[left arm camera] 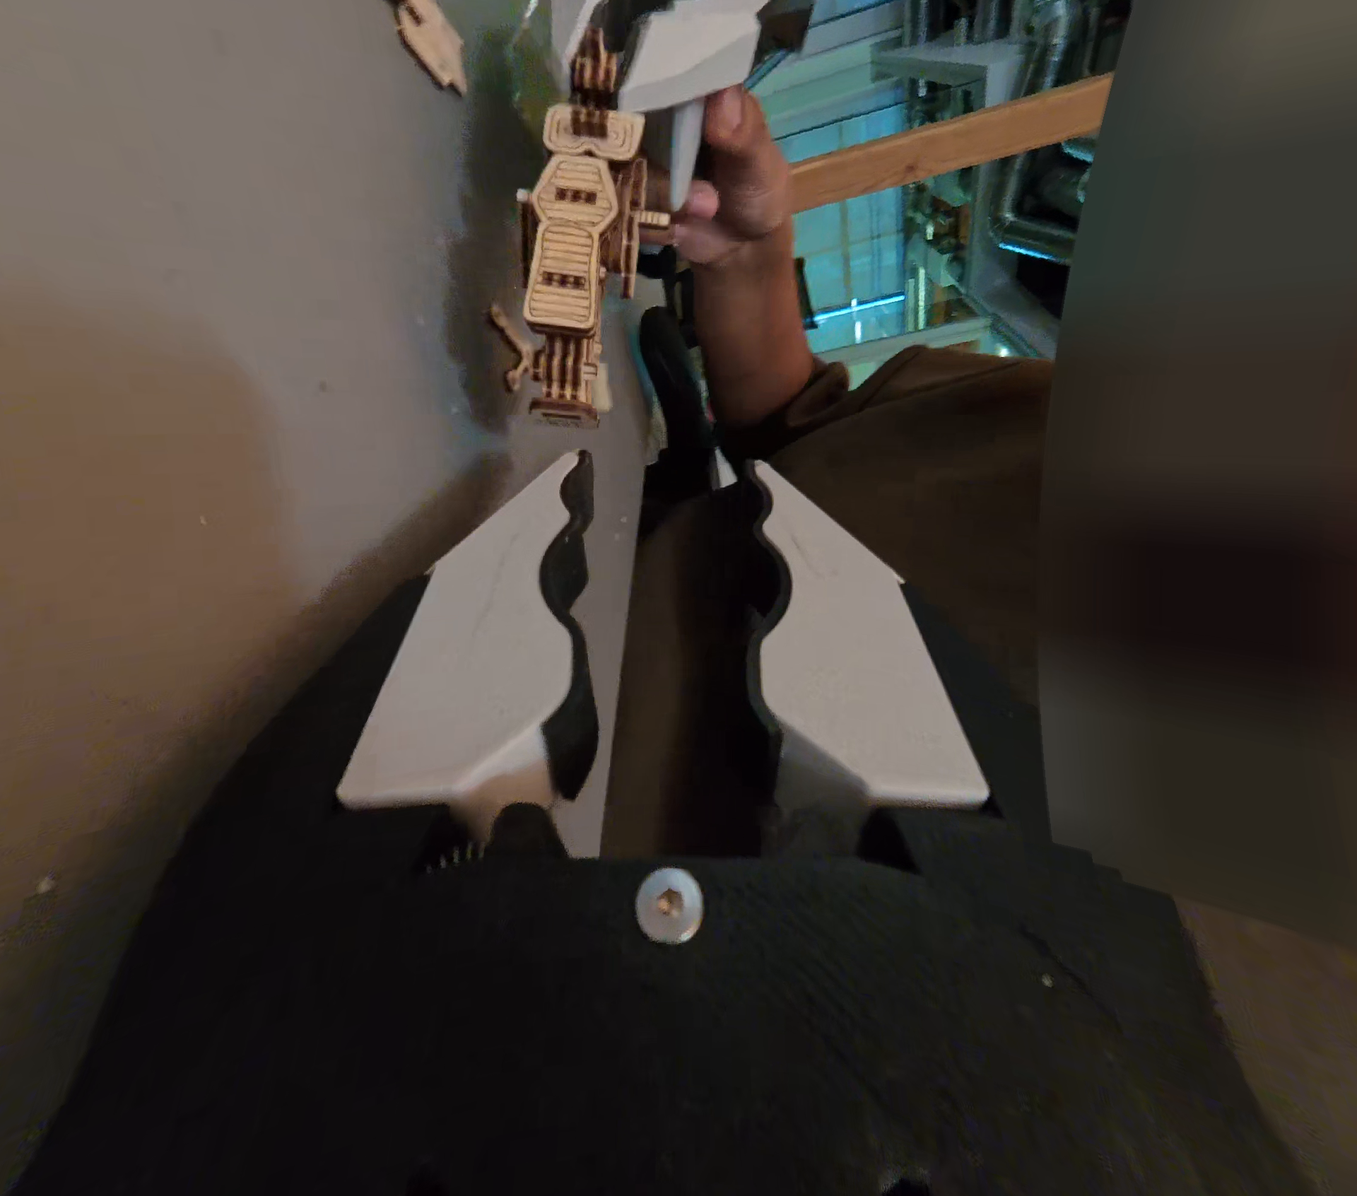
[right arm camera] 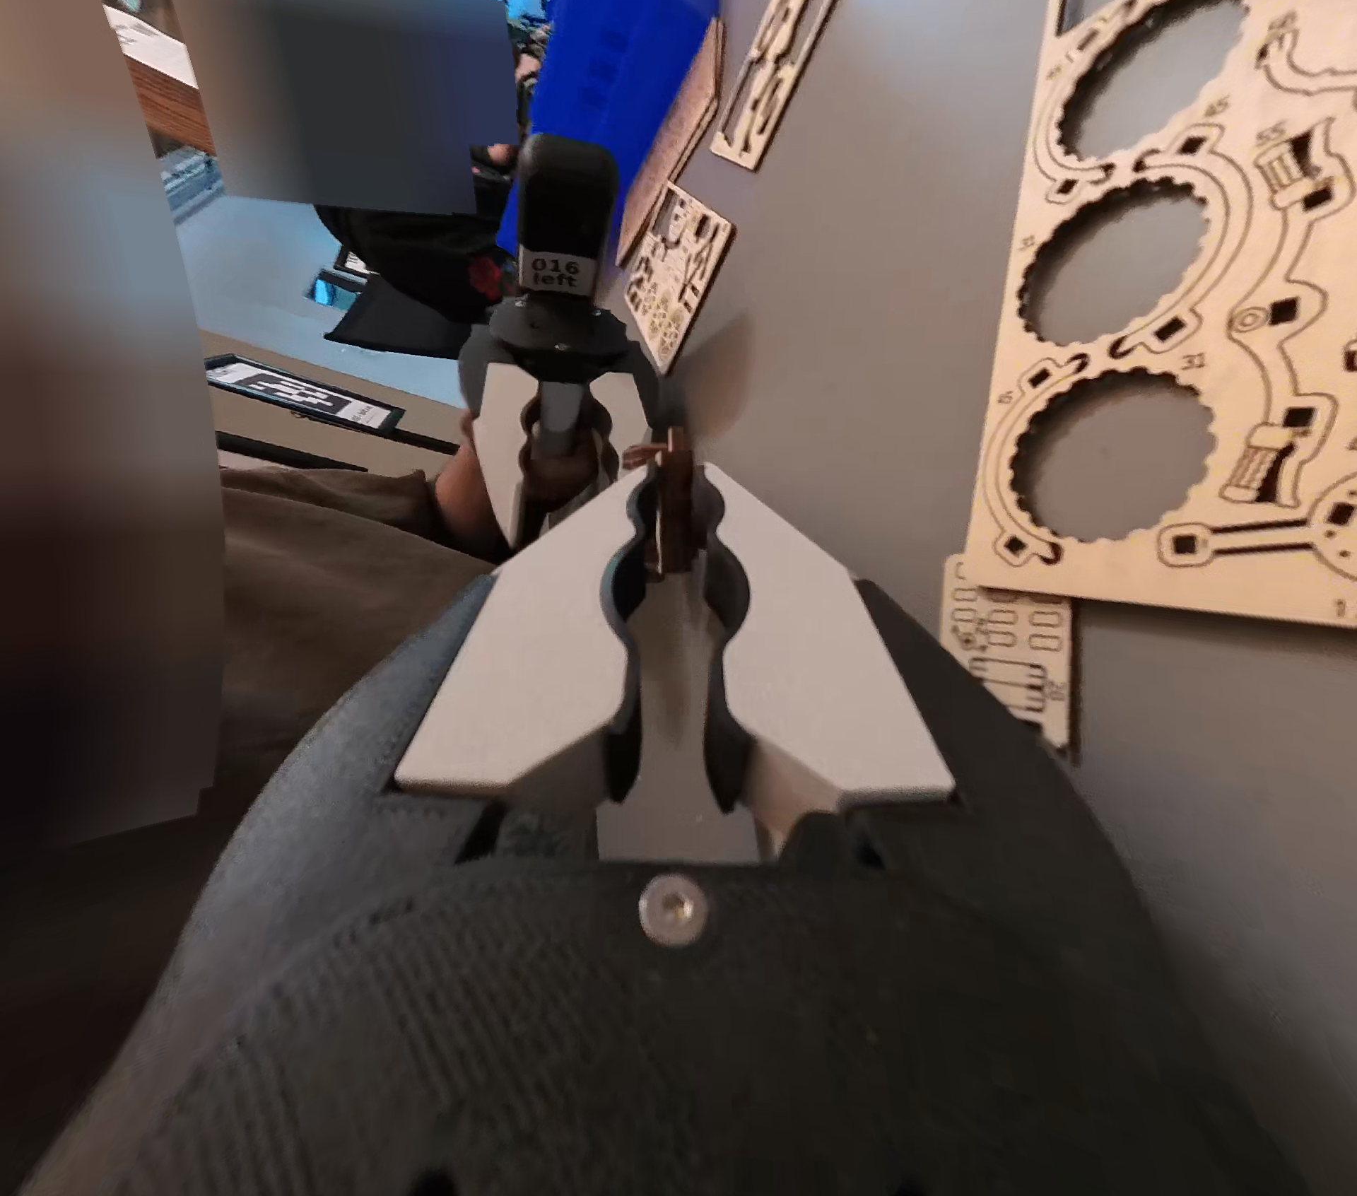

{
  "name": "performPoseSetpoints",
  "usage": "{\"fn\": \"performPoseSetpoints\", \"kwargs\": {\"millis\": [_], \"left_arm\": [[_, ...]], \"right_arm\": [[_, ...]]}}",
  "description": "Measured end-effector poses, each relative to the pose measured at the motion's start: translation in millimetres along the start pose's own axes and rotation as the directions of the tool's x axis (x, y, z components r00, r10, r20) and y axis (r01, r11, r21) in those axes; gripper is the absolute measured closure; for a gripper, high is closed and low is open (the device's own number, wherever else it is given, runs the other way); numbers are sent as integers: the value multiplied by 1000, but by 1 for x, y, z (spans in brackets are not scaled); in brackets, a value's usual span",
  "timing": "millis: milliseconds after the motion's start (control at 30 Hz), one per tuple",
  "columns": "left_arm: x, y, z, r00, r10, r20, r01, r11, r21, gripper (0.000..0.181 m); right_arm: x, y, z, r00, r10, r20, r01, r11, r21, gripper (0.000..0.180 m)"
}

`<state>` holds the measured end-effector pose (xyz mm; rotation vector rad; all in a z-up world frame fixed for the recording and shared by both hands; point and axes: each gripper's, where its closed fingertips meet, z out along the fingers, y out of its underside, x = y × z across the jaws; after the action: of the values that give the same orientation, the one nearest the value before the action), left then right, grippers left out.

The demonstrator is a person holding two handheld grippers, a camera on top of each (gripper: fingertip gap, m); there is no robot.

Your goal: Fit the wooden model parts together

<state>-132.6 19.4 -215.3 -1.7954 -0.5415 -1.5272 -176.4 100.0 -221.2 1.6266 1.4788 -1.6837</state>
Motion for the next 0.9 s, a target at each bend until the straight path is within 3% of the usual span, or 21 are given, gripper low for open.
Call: {"fn": "performPoseSetpoints", "kwargs": {"millis": [100, 233, 333, 533, 900], "left_arm": [[6, -12, -11, 999, 53, 11, -54, 997, 63, 139], [-9, -17, -13, 971, 170, 168, -185, 980, 74, 127], [-16, -14, -6, 946, 220, 237, -237, 970, 45, 130], [-6, -3, 5, 966, 217, 142, -221, 975, 14, 154], [-5, 4, 9, 977, 199, 82, -198, 980, -13, 159]], "right_arm": [[-9, -1, -7, 999, -51, 14, 51, 998, 35, 173], [-20, 1, -9, 994, -109, 26, 107, 992, 64, 173], [-29, 6, -8, 991, -129, 45, 127, 991, 51, 173], [-31, 16, -3, 983, -181, 13, 181, 983, -11, 173], [-31, 25, 6, 989, -144, 44, 146, 988, -49, 173]]}}
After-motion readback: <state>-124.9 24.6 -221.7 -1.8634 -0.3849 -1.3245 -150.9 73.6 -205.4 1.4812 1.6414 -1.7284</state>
